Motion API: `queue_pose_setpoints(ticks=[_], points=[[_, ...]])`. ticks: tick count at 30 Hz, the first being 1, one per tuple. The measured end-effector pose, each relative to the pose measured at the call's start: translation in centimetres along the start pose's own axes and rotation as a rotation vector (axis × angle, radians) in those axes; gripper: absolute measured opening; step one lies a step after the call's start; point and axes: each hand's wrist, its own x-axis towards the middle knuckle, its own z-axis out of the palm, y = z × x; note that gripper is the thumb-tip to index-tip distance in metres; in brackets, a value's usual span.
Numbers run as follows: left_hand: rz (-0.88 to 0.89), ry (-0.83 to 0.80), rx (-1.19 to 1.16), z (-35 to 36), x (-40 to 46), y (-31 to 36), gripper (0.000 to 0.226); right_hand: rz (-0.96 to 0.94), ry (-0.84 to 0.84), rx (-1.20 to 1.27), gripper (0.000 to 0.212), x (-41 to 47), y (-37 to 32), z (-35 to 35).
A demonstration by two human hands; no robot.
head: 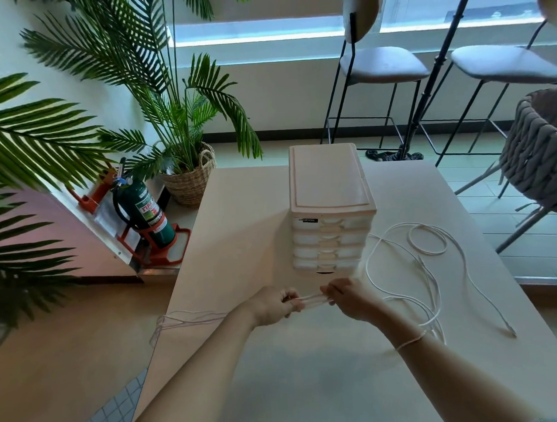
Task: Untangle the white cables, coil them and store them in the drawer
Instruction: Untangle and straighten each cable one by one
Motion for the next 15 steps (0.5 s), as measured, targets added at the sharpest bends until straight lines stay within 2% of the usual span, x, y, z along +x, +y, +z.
queue_pose_setpoints(ticks=[4,7,10,12,15], points=[[-0.052,-0.033,-0.096,0.0,-0.4,-0.3,0.017,-0.027,-0.008,-0.007,0.039,0.2,0.4,0.3],[-0.087,-0.106,-0.020,0.3,-0.4,1.1,0.016,-0.032,-0.040,-0.045,0.033,0.3,0.3,0.9],[-0.097,-0.088,-0.108,0.9,-0.3,2.4,0.029,-0.054,-0.050,-0.097,0.033,0.7,0.0,1.6],[-0.083,-0.043,-0.148,1.1,-0.4,2.6,0.029,-0.064,-0.052,-0.121,0.033,0.8,-0.4,1.7],[-0.036,0.033,-0.067,0.4,-0.1,2.3,0.027,0.035,-0.111,0.132,0.040,1.2,-0.5,1.9]])
